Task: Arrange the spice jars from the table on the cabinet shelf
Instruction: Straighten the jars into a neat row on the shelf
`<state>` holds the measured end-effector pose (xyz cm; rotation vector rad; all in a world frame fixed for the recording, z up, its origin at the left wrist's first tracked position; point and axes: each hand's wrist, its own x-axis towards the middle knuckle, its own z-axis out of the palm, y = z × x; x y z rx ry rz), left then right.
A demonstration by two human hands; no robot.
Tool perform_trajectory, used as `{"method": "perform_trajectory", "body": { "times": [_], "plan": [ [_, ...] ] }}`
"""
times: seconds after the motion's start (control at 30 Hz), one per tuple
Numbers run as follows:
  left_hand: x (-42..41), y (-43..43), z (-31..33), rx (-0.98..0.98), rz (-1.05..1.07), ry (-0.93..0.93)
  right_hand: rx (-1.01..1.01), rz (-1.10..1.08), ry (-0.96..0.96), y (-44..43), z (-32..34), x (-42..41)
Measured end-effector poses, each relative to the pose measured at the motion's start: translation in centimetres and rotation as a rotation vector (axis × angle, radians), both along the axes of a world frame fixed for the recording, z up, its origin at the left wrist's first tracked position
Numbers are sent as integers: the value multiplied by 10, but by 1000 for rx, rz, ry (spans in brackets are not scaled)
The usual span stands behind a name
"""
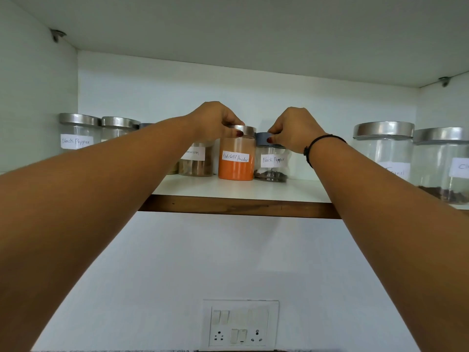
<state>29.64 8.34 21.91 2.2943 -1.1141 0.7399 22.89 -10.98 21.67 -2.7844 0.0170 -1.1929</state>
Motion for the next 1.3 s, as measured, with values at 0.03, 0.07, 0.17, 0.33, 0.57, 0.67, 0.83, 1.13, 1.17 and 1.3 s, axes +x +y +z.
{"method": "perform_trajectory", "body": {
  "times": [0.03, 0.07, 0.17, 0.33, 0.57, 0.67, 0.83, 1.13, 1.17, 1.3],
  "plan": [
    [1, 0, 0, -1, 2, -2, -4, -1, -1, 0, 0, 1],
    [1, -1, 0, -2, 5, -3, -9, -2, -5, -1, -1, 1],
    [3, -2, -1, -2, 11, -13, -20, -4, -19, -1, -2, 3],
    [5, -3, -1, 12, 26, -42, -36, 5, -28, -2, -4, 5],
    [7, -4, -3, 28, 32, -78, -75, -11, -34, -5, -8, 16],
    [7, -4, -6, 34, 41, -106, -93, -22, -31, -5, -8, 18],
    [6, -4, -9, 68, 72, -161, -152, -25, -2, -7, -7, 22],
    [5, -7, -14, 99, 140, -227, -189, -30, 13, -10, -8, 25],
    [5, -7, -15, 102, 149, -233, -191, -24, 11, -11, -8, 25],
    [6, -8, -16, 121, 206, -262, -197, -13, 8, -13, -10, 25]
  ]
}}
